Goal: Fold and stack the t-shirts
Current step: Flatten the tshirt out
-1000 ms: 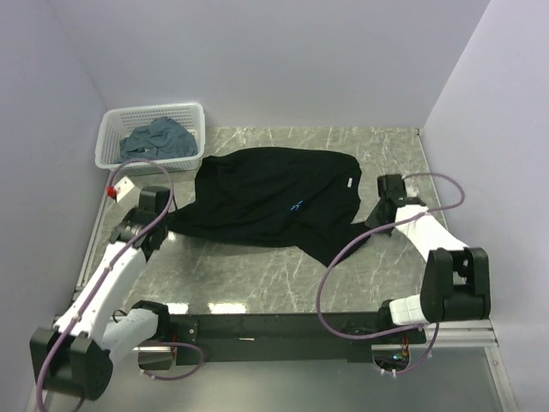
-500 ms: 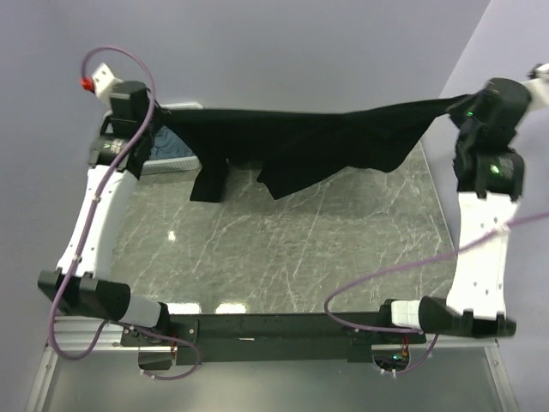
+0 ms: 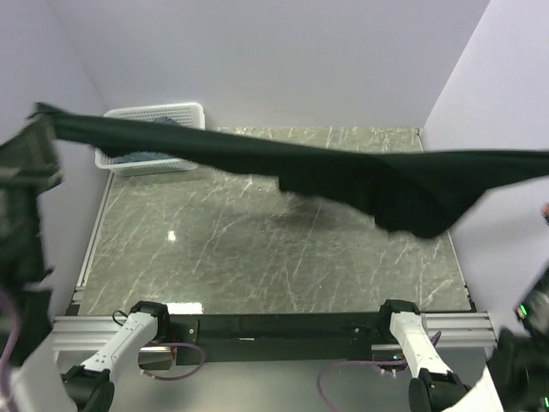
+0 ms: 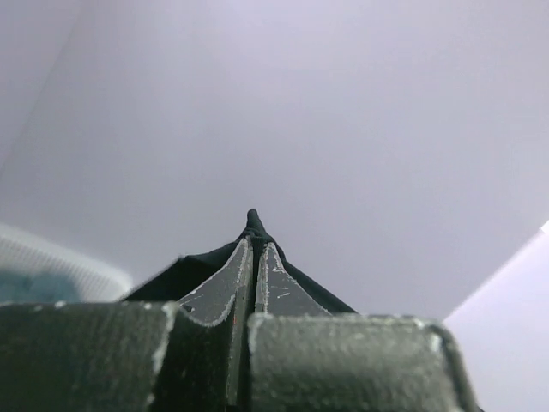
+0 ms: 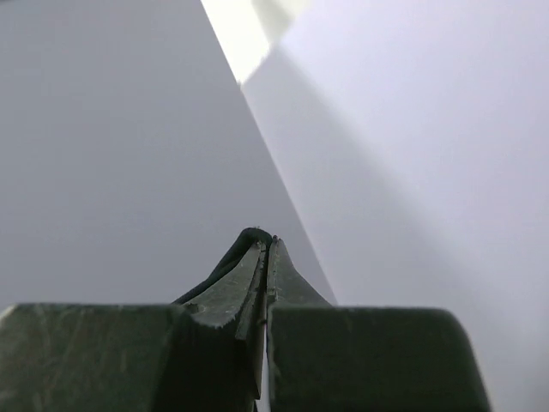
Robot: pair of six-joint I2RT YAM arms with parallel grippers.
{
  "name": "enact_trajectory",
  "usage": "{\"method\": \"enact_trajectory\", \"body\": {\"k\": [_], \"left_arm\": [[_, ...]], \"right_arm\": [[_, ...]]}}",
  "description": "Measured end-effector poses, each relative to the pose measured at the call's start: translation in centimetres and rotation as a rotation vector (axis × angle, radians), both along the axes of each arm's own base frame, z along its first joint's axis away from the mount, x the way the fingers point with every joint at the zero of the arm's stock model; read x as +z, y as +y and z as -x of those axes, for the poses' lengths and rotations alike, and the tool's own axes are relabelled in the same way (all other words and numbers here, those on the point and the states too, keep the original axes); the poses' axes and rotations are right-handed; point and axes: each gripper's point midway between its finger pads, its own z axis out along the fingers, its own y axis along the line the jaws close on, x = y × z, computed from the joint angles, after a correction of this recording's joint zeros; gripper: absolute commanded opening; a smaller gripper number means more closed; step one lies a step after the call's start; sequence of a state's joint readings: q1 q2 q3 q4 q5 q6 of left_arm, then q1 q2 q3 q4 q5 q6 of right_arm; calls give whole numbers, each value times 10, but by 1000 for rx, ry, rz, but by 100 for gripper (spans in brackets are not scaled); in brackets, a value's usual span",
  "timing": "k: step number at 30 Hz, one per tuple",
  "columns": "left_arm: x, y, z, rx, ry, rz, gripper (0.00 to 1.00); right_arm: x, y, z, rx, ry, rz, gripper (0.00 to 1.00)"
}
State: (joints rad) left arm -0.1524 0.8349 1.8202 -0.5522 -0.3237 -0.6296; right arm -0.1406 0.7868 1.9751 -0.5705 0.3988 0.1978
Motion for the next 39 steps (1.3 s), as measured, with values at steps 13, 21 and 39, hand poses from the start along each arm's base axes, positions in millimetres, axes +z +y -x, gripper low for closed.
{"method": "enact_trajectory", "body": {"k": [13, 21, 39], "left_arm": [[5, -10, 18, -46, -9, -110, 0], [-181, -29, -156, -32, 485, -176, 1], [-497, -44, -337, -56, 1092, -267, 1]], "right_arm": [[41, 12, 34, 4, -77, 196, 0], [-57, 20, -170, 162, 320, 231, 0], [-461, 28, -427, 385, 1145, 17, 0]]}}
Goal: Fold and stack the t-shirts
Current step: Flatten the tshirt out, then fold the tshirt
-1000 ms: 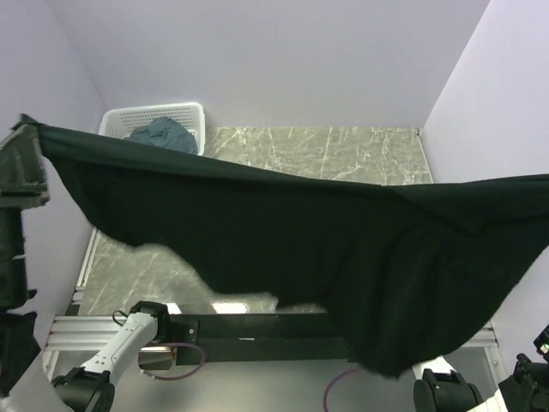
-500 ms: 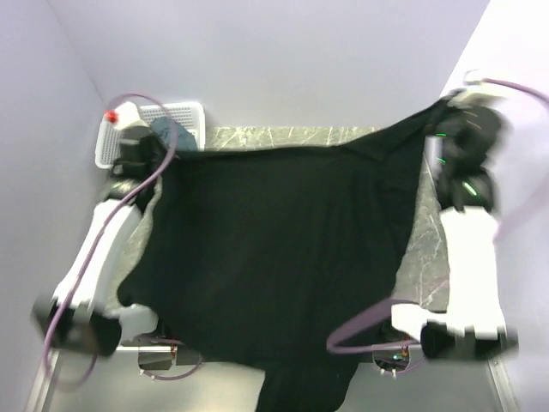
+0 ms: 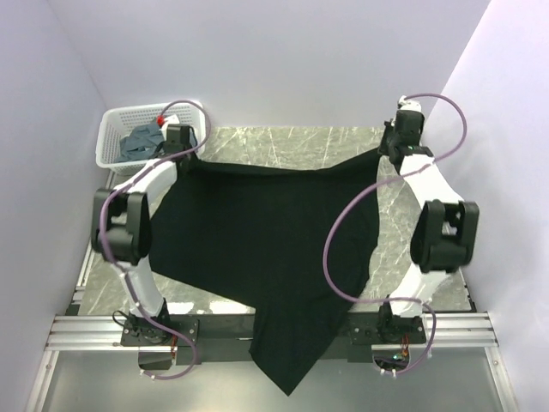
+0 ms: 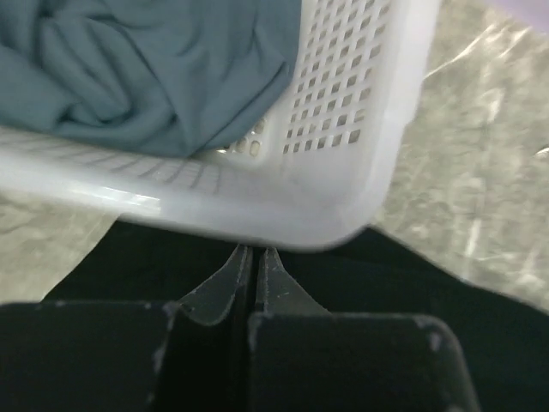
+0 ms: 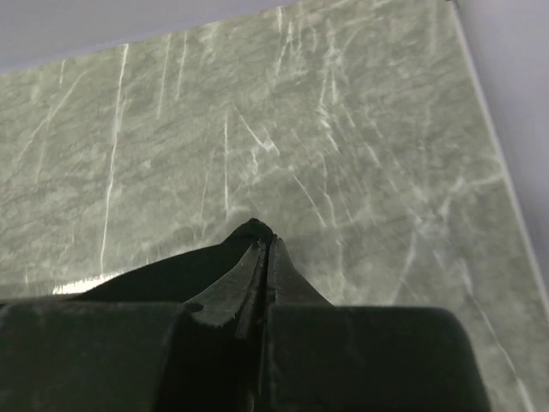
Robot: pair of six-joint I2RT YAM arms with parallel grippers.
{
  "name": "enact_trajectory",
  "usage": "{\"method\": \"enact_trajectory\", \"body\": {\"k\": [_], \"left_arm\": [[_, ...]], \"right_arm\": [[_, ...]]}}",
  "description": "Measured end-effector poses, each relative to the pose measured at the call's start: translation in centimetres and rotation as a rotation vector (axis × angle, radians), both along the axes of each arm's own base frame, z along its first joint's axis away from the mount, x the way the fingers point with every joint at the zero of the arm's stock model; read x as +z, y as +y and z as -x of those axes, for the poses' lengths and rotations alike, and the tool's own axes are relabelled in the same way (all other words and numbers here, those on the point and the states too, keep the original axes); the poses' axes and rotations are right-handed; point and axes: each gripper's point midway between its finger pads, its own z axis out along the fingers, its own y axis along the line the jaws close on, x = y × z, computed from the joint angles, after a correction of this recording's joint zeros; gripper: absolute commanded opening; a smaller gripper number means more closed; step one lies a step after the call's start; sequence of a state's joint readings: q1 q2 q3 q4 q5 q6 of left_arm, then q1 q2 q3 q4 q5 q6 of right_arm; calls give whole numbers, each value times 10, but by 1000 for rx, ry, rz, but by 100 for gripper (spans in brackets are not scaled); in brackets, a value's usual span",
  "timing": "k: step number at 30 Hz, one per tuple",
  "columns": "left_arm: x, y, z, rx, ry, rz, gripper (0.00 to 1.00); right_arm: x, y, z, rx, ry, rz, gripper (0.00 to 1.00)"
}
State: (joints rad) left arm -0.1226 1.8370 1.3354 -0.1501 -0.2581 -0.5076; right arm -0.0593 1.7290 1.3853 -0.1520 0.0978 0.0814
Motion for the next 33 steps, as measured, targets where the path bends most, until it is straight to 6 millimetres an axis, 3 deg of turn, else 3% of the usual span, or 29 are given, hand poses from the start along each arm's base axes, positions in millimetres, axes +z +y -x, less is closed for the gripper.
{"method": "enact_trajectory", "body": {"k": [3, 7, 11, 15, 23, 28, 33], "left_arm": [[-24, -2, -11, -20, 66, -10, 1], [-46, 0, -9, -29, 141, -8, 1], [-42, 5, -10, -33, 153, -9, 1], [-38, 9, -10, -39, 163, -21, 1], [-36, 17, -7, -32, 173, -23, 1], [-24, 19, -7, -31, 148, -12, 1], [-17, 17, -6, -36, 130, 5, 1]], "right_arm": [[-16, 2, -18, 2, 32, -21, 0], [-22, 4, -17, -9, 65, -51, 0], [-17, 8, -8, -31, 84, -83, 0], [-5, 13, 12, -74, 106, -126, 0], [24, 35, 73, -151, 107, -206, 0], [11, 51, 107, -163, 154, -243, 0], [-7, 58, 122, -173, 200, -262, 0]]}}
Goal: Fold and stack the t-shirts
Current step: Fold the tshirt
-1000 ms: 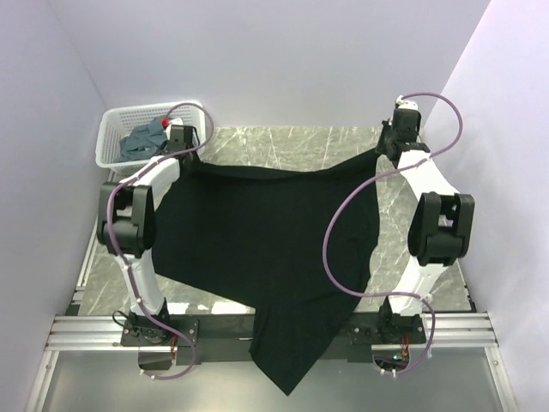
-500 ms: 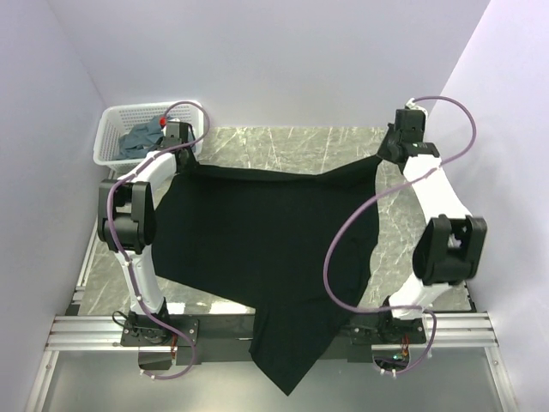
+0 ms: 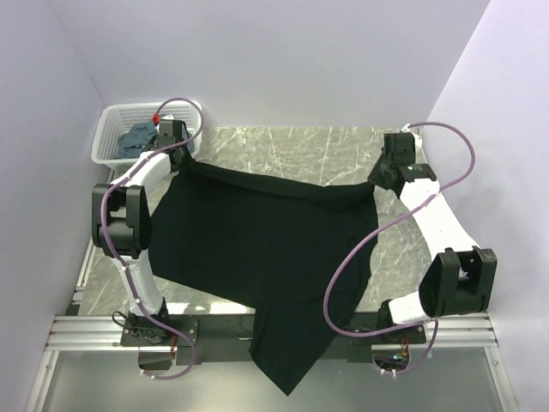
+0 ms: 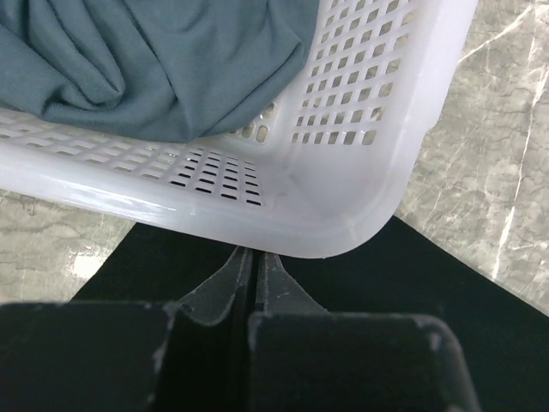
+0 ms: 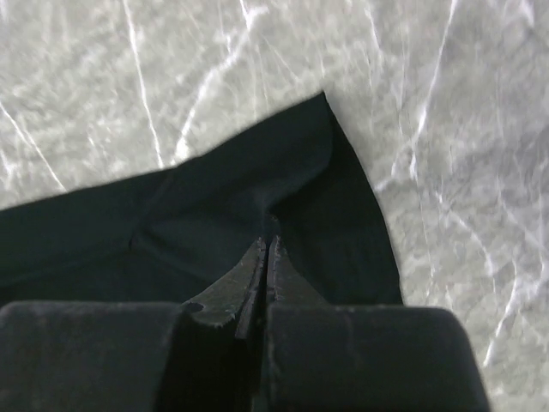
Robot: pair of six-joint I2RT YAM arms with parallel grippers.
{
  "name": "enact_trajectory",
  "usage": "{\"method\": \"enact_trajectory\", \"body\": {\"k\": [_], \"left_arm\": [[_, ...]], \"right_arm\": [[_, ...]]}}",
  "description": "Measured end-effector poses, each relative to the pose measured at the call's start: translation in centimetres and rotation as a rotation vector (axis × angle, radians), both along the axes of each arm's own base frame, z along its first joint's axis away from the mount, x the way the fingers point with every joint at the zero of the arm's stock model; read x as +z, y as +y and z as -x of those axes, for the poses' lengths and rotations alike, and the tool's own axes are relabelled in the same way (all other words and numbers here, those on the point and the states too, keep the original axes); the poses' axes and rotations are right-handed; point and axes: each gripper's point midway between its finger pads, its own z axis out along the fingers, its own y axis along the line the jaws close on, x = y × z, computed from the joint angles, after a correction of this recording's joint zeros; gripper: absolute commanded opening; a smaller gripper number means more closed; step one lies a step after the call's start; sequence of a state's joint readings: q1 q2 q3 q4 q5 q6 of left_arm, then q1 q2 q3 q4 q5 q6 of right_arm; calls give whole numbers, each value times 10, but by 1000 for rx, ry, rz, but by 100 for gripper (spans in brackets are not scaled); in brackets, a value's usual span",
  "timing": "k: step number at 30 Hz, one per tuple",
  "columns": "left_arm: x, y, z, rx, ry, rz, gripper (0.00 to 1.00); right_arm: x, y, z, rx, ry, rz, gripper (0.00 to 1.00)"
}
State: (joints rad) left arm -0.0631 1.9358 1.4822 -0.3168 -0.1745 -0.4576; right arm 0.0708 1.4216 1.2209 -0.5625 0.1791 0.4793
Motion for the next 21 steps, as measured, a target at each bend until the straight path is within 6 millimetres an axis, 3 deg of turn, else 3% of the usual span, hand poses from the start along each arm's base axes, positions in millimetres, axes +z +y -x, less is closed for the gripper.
{"method": "enact_trajectory", "body": {"k": [5, 11, 21], "left_arm": [[5, 2, 2, 4, -19, -2, 1], [15, 9, 2, 11, -37, -9, 1], [14, 16, 4, 6, -28, -20, 1]], "right_arm": [[-9, 4, 13, -4, 32, -11, 0], [-5, 2, 36, -14, 34, -17, 0], [2, 2, 73, -15, 46, -35, 0]]}}
